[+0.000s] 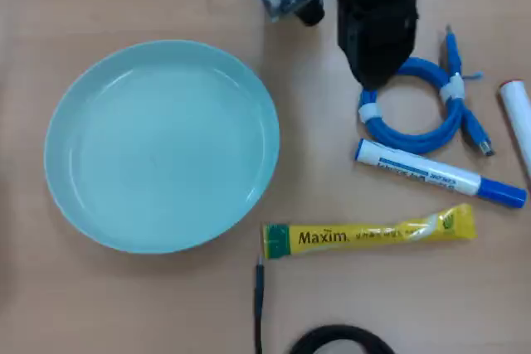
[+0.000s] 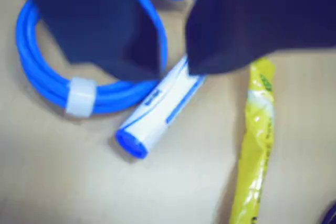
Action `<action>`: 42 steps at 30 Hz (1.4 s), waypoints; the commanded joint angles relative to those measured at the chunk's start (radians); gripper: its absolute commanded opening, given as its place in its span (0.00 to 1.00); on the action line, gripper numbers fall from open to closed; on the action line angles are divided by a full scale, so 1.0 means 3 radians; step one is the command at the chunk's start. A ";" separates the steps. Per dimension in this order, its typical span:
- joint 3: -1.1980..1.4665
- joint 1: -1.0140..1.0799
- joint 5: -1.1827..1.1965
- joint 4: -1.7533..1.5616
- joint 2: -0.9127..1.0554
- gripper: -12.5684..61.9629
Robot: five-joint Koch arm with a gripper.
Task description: Pick up the yellow coffee stick, then put it in the green bowl
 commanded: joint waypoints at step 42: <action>-0.2434 0.0368 0.0378 -0.0215 -0.2771 0.49</action>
